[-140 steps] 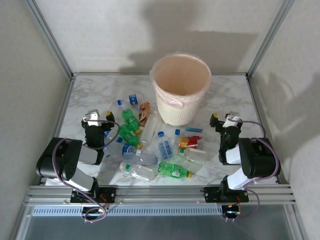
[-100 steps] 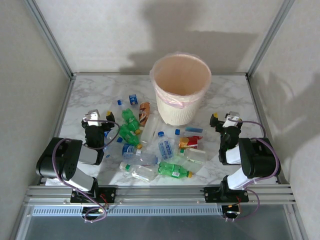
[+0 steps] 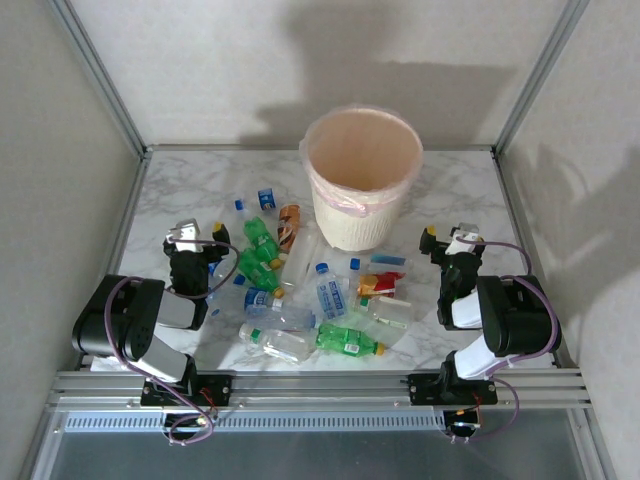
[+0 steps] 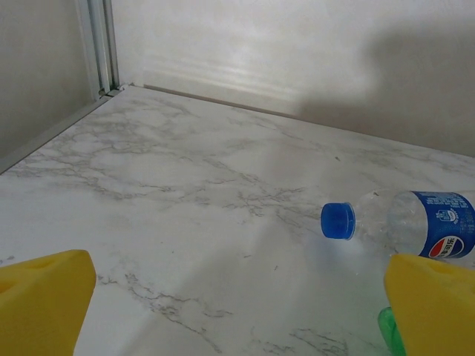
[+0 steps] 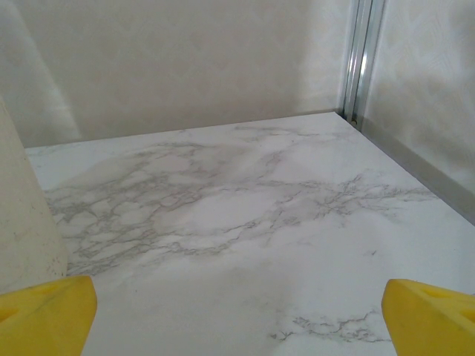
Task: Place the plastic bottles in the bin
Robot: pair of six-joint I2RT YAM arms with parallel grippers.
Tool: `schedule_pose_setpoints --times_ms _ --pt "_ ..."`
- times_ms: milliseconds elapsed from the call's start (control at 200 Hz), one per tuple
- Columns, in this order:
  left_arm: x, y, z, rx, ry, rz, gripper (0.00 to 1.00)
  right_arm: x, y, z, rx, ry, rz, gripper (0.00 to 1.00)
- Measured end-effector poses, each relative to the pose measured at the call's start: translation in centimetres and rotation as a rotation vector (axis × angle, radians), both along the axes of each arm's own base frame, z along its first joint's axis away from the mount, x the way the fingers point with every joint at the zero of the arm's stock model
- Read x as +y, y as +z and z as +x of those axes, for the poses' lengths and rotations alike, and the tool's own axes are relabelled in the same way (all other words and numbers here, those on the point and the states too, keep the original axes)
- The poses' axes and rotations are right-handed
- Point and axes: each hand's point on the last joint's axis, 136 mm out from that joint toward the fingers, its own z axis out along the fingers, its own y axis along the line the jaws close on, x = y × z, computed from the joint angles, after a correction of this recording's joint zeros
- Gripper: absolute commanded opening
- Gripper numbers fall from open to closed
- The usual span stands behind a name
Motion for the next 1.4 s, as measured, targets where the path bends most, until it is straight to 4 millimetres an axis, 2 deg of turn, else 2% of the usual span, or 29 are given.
schedule_pose_setpoints --times_ms 210,285,310,350,421,441,486,516,541,591,631,666,696,751,806,866,971,1147,1237,1402 --pt "0.1 -0.2 0.1 0.014 0.011 0.002 1.0 -0.2 -0.1 0.0 0.011 -0.012 0.0 0.99" --pt "0.2 0.3 1.4 0.064 0.046 0.015 1.0 -0.6 0.4 0.5 0.051 -0.048 0.01 0.99" --pt "0.2 1.1 2.2 0.074 0.059 0.012 1.0 -0.8 1.3 0.8 0.061 -0.065 0.036 0.99" --pt "0.0 3.2 3.6 0.065 0.081 -0.007 0.99 -0.9 3.9 1.6 0.057 -0.091 0.089 0.99" --pt "-0.4 8.7 5.8 0.015 0.112 -0.103 0.9 -1.1 11.4 2.3 -0.034 -0.117 0.202 0.99" --pt "-0.7 10.3 6.2 -0.005 0.11 -0.147 0.86 -1.4 13.6 1.9 -0.082 -0.132 0.258 0.99" --pt "-1.3 14.0 6.5 -0.048 0.098 -0.219 0.82 -1.8 17.1 0.3 -0.166 -0.154 0.364 0.96" --pt "-2.1 15.7 6.4 -0.069 0.084 -0.269 0.8 -2.2 18.4 -1.0 -0.209 -0.155 0.431 0.92" --pt "-3.0 16.8 6.1 -0.077 0.066 -0.305 0.8 -2.5 18.7 -2.0 -0.223 -0.162 0.467 0.89" --pt "-6.1 17.7 5.4 -0.052 0.001 -0.345 0.81 -3.1 18.0 -3.3 -0.208 -0.192 0.535 0.88" --pt "-9.4 17.1 4.8 -0.002 -0.063 -0.351 0.8 -3.2 16.3 -3.3 -0.133 -0.221 0.567 0.88" --pt "-12.6 15.9 4.1 0.064 -0.128 -0.339 0.8 -2.9 14.3 -3.0 -0.034 -0.247 0.579 0.93" --pt "-15.4 14.3 3.3 0.133 -0.185 -0.318 0.8 -2.6 12.7 -2.6 0.06 -0.268 0.578 0.98" --pt "-20.1 10.5 1.1 0.28 -0.285 -0.255 0.8 -1.8 10.1 -1.8 0.226 -0.298 0.552 0.99" --pt "-23.1 6.7 -1.1 0.418 -0.355 -0.186 0.79 -0.8 8.3 -1.5 0.361 -0.312 0.513 0.99" --pt "-24.7 3.5 -3.1 0.537 -0.399 -0.123 0.77 0.2 7.5 -2.0 0.446 -0.303 0.478 0.99" --pt "-25.1 0.0 -5.1 0.673 -0.418 -0.062 0.74 1.0 8.2 -3.1 0.51 -0.279 0.436 0.93" --pt "-23.7 -3.7 -5.6 0.803 -0.373 0.009 0.71 2.1 9.4 -3.4 0.547 -0.232 0.42 0.9" --pt "-22.9 -4.7 -5.2 0.838 -0.35 0.036 0.71 2.9 8.7 -3.7 0.588 -0.207 0.413 0.89" --pt "-22.2 -4.9 -3.9 0.859 -0.338 0.064 0.69 3.5 7.8 -4.2 0.637 -0.193 0.407 0.89"
